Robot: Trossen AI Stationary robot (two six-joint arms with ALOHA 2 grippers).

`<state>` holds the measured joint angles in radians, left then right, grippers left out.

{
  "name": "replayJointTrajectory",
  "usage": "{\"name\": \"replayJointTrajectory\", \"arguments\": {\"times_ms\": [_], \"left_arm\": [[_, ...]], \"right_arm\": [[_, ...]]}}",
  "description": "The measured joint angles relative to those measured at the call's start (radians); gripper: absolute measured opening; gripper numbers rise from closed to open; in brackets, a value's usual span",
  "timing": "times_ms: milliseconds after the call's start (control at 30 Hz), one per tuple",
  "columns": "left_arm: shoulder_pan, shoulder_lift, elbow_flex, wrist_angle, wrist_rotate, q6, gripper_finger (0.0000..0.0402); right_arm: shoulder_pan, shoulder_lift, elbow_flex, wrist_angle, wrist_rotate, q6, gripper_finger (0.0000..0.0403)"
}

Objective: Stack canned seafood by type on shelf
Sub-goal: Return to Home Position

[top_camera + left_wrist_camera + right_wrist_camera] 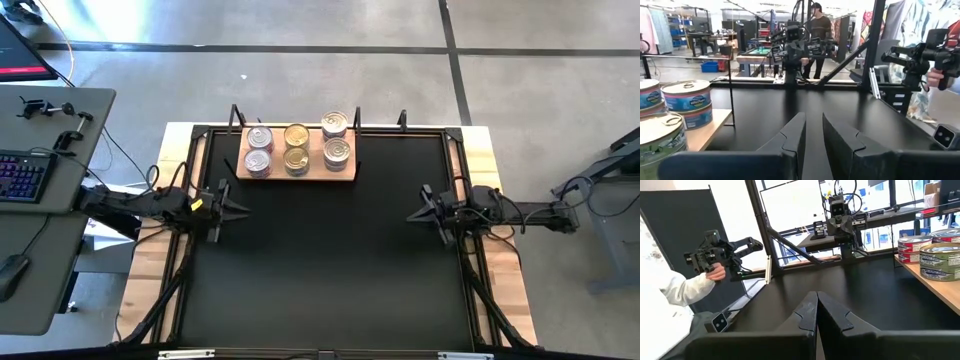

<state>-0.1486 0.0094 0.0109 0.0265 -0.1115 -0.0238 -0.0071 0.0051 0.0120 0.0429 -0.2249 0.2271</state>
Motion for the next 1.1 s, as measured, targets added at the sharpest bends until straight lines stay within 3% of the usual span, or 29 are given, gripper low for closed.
{"name": "replayJointTrajectory", "arguments": {"times_ms": [467,700,1100], "left_arm": [[0.000,0.003,0.000,-0.001,-0.002,0.001,0.0053],[0.000,0.003,0.001,-0.001,-0.003,0.001,0.0053],[0.000,0.003,0.001,-0.001,-0.003,0.001,0.0053]], "right_arm": [[0.000,0.000,0.000,0.000,0.022,-0.070,0.0000],[0.000,0.002,-0.002,-0.023,0.198,-0.062,0.0000],[0.000,0.002,-0.002,-0.025,0.191,-0.156,0.0000]]}}
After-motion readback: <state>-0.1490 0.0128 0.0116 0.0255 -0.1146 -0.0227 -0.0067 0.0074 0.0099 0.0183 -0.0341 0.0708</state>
